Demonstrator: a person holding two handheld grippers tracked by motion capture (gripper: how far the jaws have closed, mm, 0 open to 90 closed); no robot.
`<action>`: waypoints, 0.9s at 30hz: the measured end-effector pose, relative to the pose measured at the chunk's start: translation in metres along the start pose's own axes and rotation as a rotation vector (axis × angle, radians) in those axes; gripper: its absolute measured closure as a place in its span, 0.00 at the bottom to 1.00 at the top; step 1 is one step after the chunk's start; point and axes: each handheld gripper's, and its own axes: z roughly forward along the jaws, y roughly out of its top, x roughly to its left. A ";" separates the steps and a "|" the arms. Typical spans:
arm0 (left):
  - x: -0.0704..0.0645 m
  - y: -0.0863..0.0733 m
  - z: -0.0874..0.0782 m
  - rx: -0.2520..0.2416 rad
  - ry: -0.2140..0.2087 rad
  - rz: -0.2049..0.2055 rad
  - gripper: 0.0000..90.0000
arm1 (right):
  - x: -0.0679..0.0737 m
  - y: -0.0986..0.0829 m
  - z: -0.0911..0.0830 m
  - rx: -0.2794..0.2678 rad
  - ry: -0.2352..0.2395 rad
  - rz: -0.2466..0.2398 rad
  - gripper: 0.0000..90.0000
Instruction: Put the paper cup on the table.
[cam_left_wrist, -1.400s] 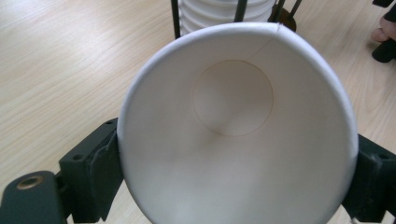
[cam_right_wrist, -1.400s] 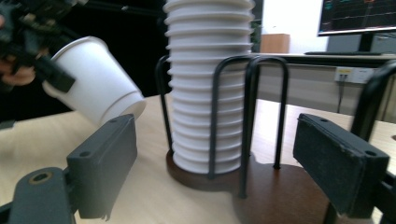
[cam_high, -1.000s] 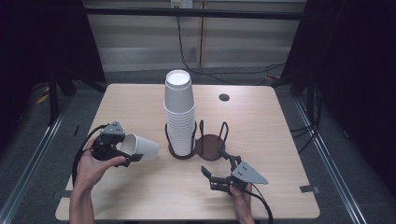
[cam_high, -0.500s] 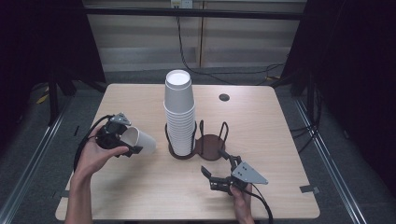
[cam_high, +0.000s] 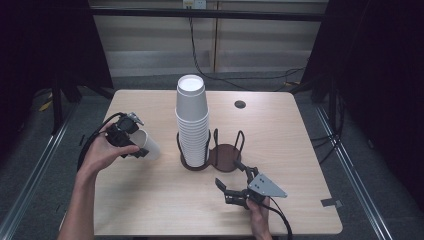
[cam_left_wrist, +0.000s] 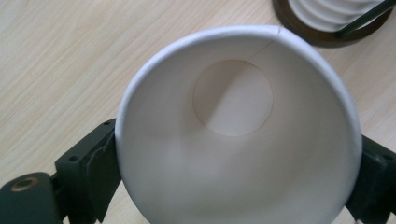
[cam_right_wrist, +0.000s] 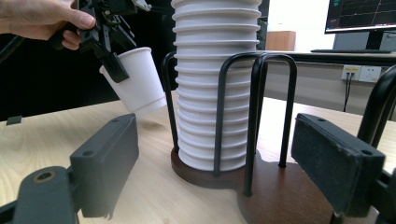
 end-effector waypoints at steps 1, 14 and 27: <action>0.000 0.000 0.000 0.000 0.000 0.000 0.10 | 0.000 0.000 0.000 0.000 0.000 0.000 0.16; -0.002 0.011 0.017 0.141 0.053 0.047 0.09 | 0.000 0.000 -0.001 0.001 0.000 0.001 0.15; 0.003 0.014 0.027 0.089 0.027 0.022 0.07 | 0.000 0.000 -0.001 0.001 -0.002 0.000 0.15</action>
